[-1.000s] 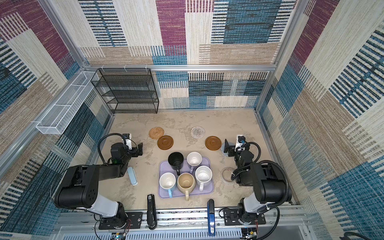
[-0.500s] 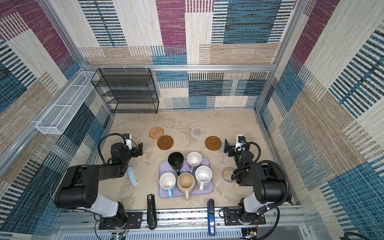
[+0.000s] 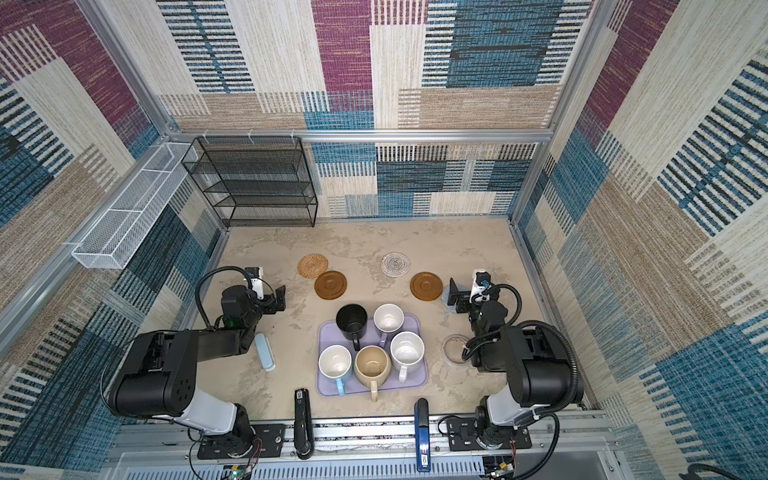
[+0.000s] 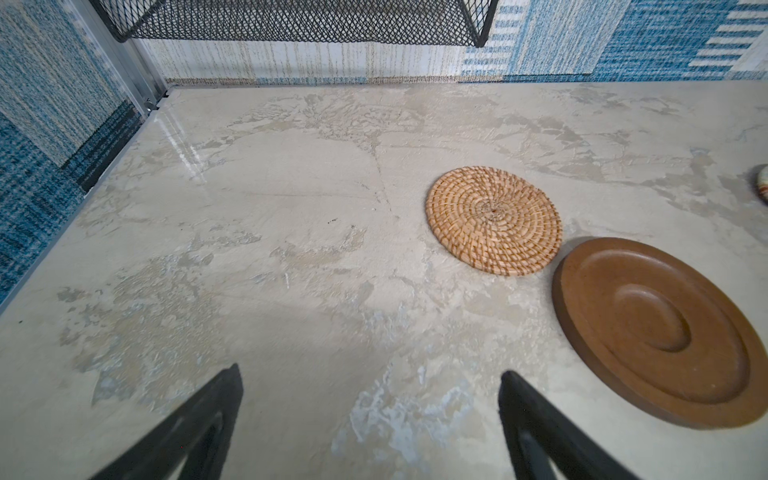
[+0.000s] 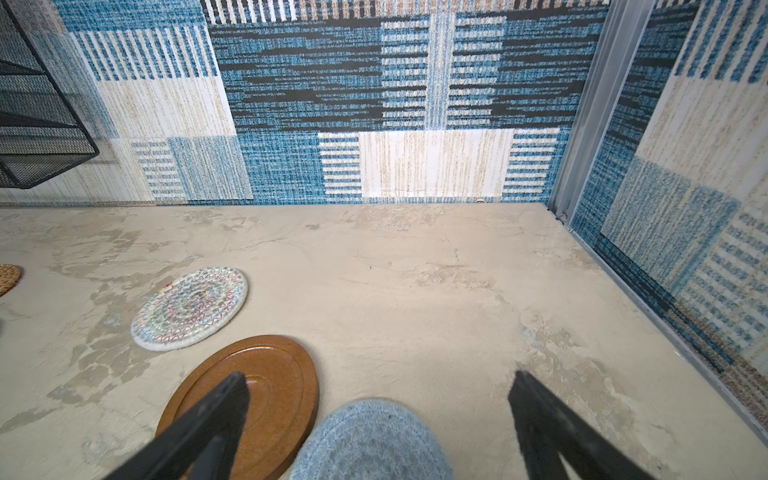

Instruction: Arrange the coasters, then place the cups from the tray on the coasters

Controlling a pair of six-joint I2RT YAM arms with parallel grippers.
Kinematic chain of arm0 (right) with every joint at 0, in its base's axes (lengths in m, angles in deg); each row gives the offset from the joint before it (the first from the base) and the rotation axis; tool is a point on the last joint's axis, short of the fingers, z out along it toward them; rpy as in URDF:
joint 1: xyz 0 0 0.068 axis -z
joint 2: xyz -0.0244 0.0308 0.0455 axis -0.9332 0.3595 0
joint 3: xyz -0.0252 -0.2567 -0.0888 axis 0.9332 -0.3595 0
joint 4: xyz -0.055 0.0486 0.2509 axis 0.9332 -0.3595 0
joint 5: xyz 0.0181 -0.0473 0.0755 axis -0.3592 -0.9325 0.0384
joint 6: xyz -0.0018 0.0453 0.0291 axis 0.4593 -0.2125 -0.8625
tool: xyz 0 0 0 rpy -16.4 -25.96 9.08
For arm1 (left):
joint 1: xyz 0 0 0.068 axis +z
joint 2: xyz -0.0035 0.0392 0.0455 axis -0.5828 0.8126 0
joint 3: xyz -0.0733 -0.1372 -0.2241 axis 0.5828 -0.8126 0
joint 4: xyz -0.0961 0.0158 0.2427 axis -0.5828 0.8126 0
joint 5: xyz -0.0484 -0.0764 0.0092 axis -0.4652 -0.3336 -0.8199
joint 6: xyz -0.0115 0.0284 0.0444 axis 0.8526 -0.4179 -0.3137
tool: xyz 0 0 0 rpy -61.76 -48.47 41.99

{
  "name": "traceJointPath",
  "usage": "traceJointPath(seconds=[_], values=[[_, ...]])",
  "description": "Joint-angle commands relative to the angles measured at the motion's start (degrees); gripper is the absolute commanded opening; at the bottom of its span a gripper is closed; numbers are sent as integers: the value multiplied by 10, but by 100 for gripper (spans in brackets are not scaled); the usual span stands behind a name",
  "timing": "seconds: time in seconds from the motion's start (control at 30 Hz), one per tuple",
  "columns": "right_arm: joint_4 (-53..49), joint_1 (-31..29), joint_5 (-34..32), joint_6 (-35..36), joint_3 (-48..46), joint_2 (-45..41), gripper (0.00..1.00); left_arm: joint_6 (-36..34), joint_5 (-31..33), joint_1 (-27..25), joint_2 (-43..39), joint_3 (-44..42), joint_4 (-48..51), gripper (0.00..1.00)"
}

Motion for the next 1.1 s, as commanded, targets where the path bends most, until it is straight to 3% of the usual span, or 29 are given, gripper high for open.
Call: traceJointPath(seconds=[0.0, 0.13, 0.3, 0.4, 0.57, 0.77, 1.07], values=[[-2, 0, 7, 6, 8, -9, 100, 5, 0, 1, -7, -6, -23, 98], [-125, 0, 16, 7, 55, -55, 100, 15, 30, 0, -59, -27, -18, 97], [-206, 0, 5, -22, 70, -125, 100, 28, 55, -2, -130, -2, 99, 97], [-316, 0, 0, -65, 118, -165, 100, 52, 56, -2, -170, 19, 159, 98], [-445, 0, 72, -84, 212, -174, 100, 140, 36, -4, -223, 78, 273, 99], [-504, -2, 147, -157, 294, -160, 100, 221, -87, -16, -226, 148, 326, 99], [-574, -72, 117, -150, 370, -117, 100, 234, -40, -88, -174, 292, 541, 96]])
